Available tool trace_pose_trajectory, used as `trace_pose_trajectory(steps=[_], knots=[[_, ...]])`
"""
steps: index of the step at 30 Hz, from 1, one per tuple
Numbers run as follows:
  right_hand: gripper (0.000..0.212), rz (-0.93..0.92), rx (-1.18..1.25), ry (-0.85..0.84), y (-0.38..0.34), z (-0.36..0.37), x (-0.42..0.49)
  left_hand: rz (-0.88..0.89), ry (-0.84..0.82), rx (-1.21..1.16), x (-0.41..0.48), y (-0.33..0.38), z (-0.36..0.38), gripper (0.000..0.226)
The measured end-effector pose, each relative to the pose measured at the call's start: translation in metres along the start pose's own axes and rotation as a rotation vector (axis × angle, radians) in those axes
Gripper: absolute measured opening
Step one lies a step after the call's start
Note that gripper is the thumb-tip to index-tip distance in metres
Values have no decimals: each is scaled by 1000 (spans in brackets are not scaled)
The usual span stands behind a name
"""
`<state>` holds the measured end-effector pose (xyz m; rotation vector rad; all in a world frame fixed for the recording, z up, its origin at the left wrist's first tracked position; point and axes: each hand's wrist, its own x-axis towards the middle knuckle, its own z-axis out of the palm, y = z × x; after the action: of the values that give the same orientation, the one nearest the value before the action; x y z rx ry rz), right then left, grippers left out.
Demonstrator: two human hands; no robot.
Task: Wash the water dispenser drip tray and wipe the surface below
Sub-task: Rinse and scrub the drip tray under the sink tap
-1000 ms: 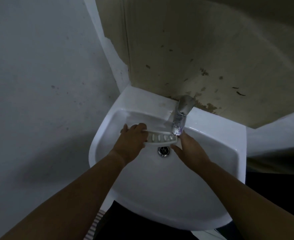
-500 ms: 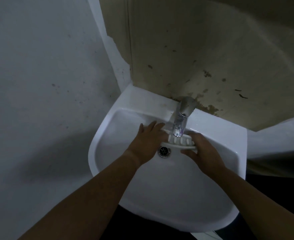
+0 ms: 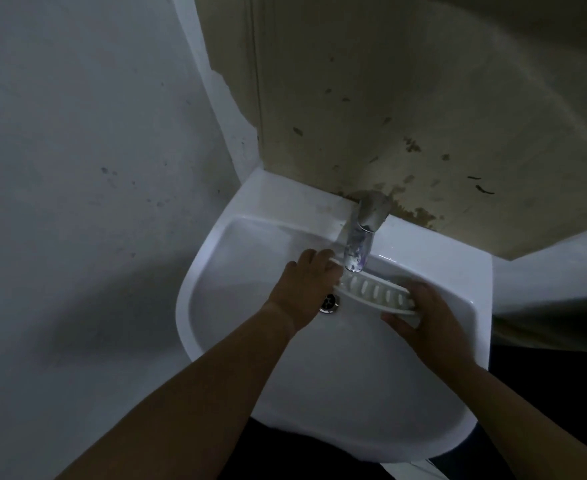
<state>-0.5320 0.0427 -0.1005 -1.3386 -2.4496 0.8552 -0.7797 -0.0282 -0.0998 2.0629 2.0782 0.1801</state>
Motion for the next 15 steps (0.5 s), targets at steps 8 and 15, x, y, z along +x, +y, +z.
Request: trace_pose_trajectory(steps=[8,15], knots=[[54,-37,-212,-79,-3,1,3,-40,-60,-503,1,14,-1,30],[47,-160,-215,-106,-33,15,35,-509,82,-901,-10,-18,-10,17]])
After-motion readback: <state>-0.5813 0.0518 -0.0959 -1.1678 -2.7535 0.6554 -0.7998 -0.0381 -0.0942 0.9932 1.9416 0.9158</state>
